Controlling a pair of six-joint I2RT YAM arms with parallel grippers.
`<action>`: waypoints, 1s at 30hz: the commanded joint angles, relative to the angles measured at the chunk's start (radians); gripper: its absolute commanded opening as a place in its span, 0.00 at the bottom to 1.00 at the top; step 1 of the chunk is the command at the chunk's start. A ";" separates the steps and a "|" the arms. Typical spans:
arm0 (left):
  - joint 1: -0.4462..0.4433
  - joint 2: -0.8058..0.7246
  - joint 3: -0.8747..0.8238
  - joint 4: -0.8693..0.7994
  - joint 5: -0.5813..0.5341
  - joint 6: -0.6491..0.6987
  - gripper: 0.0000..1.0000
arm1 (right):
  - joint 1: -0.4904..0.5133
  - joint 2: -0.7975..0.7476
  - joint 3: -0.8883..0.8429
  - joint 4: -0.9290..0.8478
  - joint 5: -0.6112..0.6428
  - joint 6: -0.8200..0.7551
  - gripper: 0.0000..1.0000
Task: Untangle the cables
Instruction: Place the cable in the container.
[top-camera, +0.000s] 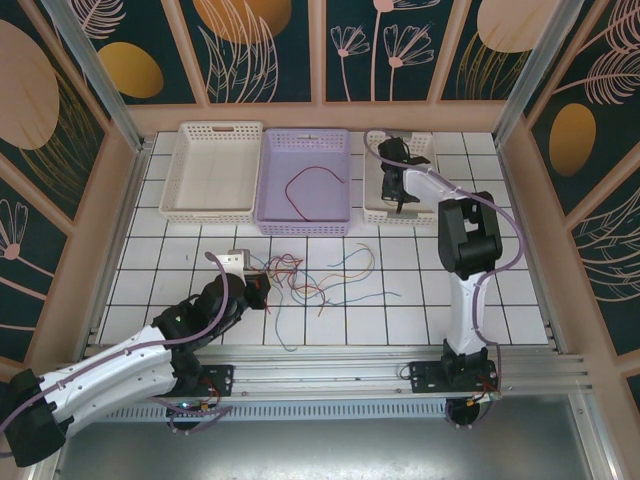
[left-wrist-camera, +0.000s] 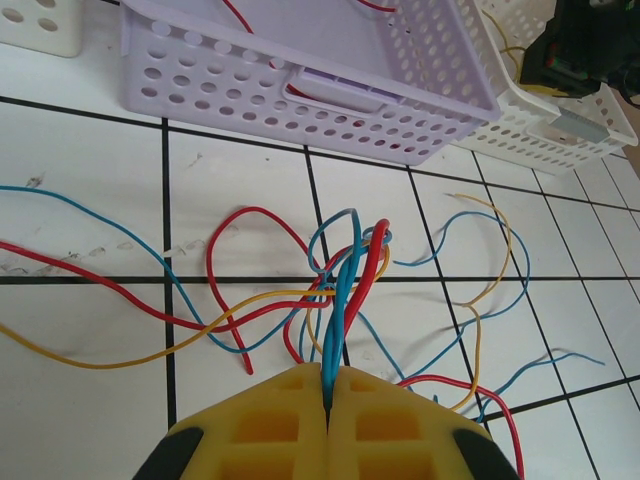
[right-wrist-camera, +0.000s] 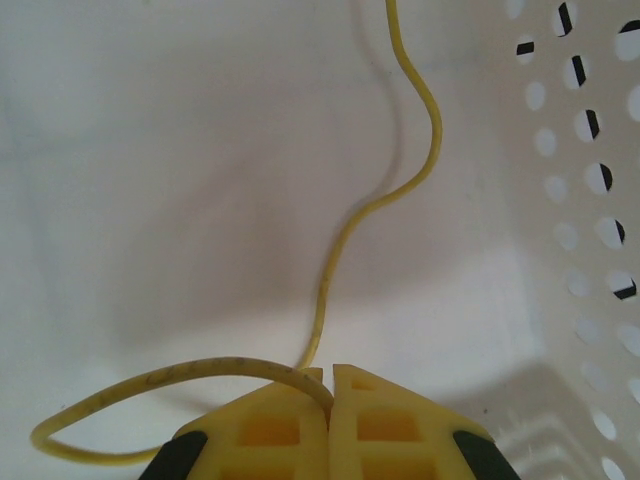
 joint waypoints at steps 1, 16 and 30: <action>0.003 0.004 -0.009 0.033 0.015 -0.011 0.00 | -0.014 0.007 0.035 -0.055 -0.042 -0.015 0.00; 0.003 0.001 -0.010 0.036 0.023 -0.012 0.00 | -0.016 -0.087 0.054 -0.090 -0.078 -0.013 0.13; 0.003 0.005 0.000 0.030 0.031 -0.008 0.00 | -0.014 -0.177 0.028 -0.094 -0.109 -0.006 0.36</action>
